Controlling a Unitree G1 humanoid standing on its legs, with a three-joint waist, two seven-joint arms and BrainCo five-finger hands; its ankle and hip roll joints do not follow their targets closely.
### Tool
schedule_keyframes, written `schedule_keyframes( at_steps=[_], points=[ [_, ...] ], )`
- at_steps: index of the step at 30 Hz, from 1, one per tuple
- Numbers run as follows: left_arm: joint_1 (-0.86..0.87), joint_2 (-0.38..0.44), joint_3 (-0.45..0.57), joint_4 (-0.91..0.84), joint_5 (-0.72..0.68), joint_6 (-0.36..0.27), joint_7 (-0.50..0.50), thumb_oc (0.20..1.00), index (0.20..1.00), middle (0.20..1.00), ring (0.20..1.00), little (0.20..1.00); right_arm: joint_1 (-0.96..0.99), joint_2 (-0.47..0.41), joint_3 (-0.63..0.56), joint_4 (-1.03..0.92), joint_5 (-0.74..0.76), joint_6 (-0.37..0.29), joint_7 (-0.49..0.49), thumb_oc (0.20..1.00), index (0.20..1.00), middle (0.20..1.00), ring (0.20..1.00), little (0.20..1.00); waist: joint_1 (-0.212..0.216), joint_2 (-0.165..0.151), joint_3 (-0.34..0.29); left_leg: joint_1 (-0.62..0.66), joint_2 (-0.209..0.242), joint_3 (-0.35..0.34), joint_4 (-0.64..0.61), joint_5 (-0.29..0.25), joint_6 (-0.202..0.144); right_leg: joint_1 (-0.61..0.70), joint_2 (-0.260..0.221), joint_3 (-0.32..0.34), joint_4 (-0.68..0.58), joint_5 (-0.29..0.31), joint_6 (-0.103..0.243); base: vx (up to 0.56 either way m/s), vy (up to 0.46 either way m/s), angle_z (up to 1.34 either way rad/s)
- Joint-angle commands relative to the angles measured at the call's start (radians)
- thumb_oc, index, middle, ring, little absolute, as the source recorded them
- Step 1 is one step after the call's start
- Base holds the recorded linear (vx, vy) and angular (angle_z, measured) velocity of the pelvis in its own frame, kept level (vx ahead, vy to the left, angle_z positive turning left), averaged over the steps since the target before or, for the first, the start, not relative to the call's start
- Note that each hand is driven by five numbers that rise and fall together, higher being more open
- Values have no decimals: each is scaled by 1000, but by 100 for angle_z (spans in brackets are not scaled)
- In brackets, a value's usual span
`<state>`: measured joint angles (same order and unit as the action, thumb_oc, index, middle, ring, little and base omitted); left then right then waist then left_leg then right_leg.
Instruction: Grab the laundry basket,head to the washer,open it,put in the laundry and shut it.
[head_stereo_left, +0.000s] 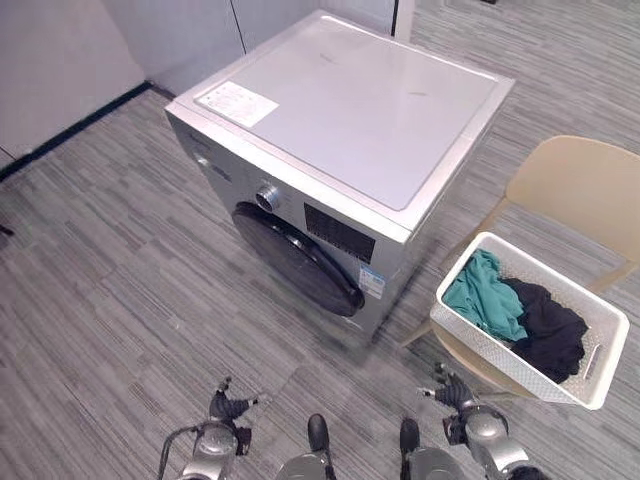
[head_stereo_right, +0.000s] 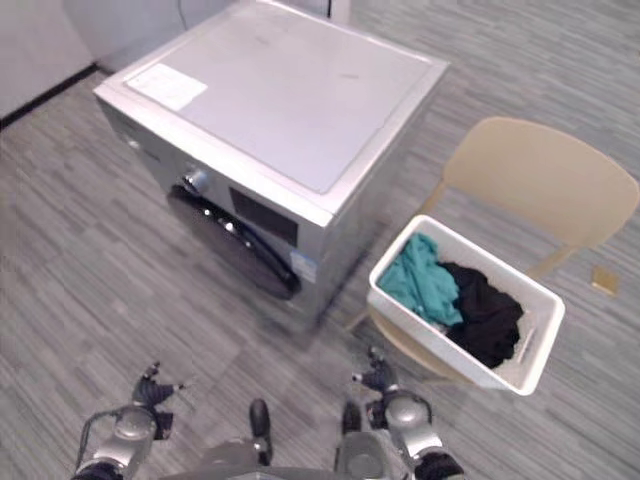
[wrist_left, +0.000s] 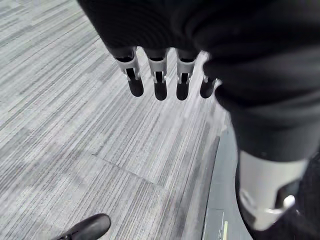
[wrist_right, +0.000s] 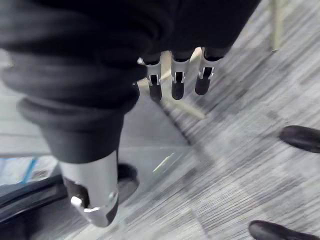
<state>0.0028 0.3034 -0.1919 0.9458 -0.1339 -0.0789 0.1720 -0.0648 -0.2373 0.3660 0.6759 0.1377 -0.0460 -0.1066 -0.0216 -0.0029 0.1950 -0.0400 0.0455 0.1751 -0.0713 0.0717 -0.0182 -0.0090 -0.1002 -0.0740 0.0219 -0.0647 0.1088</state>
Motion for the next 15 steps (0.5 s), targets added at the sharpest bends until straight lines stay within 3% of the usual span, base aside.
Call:
schedule_keyframes(
  at_steps=[1, 6, 15],
  points=[
    [-15, 5, 7, -4, 17, -15, 14, 1000, 1000, 1000, 1000, 1000, -41, 7, 6, -76, 54, -61, 18, 1000, 1000, 1000, 1000, 1000, 9, -34, 12, -28, -44, -41, 44, -82, 0, -82, 89, 65, 82, -64, -35, 53, 16, 82],
    [43, -25, 11, 37, -12, -12, -3, 1000, 1000, 1000, 1000, 1000, -113, 30, 46, -82, 72, -69, 14, 1000, 1000, 1000, 1000, 1000, 49, -9, -27, -6, -70, -75, -16, -58, -6, -33, 66, -16, -2, -34, -28, 77, -7, 59],
    [45, -11, 12, 87, 1, -11, 19, 1000, 1000, 1000, 1000, 1000, -248, 6, 48, -104, 36, -75, -59, 1000, 1000, 1000, 1000, 1000, 92, -15, -17, -30, -71, -102, -16, -51, -4, -21, 53, -62, -44, -28, -21, 51, 14, 27]
  ],
)
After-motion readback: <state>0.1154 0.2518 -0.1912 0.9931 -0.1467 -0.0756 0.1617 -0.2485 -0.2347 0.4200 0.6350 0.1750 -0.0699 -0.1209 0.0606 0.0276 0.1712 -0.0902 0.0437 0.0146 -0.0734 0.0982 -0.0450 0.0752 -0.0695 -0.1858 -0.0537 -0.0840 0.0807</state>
